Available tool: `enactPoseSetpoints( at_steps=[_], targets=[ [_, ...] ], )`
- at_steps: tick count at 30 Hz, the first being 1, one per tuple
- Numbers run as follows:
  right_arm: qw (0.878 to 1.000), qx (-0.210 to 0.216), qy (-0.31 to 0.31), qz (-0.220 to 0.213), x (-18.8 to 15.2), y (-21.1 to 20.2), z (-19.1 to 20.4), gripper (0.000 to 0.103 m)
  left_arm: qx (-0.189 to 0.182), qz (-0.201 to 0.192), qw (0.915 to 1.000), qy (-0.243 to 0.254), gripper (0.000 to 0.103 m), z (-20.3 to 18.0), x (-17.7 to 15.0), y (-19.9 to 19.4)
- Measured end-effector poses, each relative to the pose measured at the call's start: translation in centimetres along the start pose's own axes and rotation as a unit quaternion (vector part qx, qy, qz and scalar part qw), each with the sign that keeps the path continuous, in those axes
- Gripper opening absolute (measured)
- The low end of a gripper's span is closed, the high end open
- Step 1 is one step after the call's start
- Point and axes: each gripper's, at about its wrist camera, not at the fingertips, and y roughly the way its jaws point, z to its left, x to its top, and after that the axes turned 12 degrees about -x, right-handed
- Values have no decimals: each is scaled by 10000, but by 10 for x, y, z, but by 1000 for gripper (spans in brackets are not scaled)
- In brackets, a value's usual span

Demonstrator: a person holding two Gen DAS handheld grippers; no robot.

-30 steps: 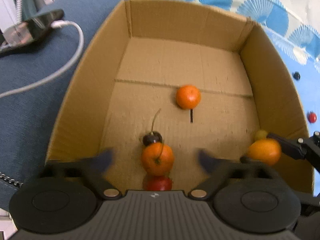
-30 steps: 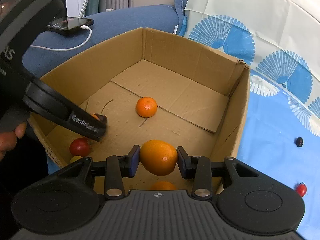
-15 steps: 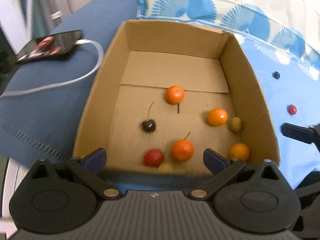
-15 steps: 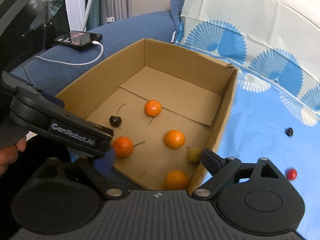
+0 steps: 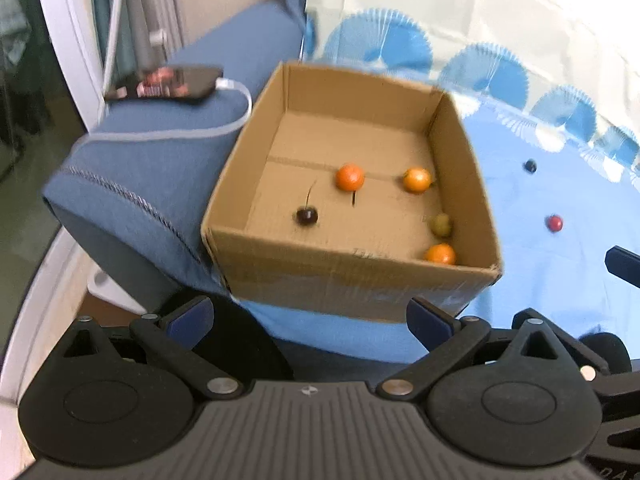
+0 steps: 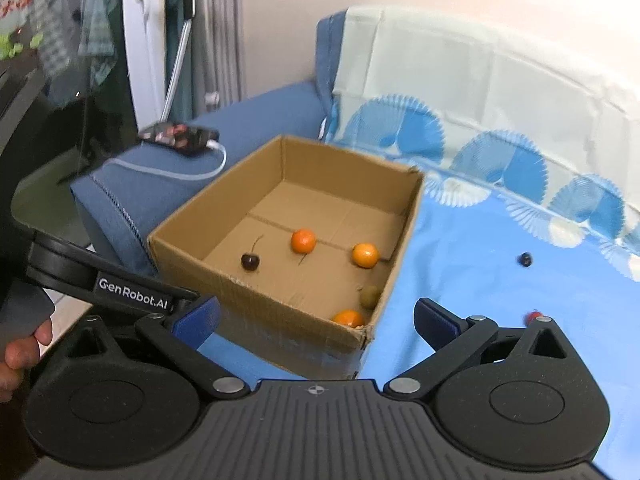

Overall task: Organize fruits
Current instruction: 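Withdraw both grippers from the box and hold above the sheet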

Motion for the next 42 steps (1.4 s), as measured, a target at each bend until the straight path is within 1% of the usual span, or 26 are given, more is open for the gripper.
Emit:
enactPoseSetpoints(
  at_steps=[4, 14, 28, 42],
  targets=[
    [9996, -134, 88, -216, -6, -20, -3, 102, 40, -288, 9994, 168, 103, -14, -7, -18],
    [9986, -168, 293, -404, -14, -42, -12, 102, 70, -563, 9978, 343, 103, -29, -19, -39],
    [9983, -168, 340, -451, -17, -47, -12, 102, 93, -618, 9972, 401, 103, -32, -22, -43],
    [9986, -167, 347, -367, -17, -45, -9, 102, 78, -544, 9977, 393, 103, -30, -22, -40]
  ],
)
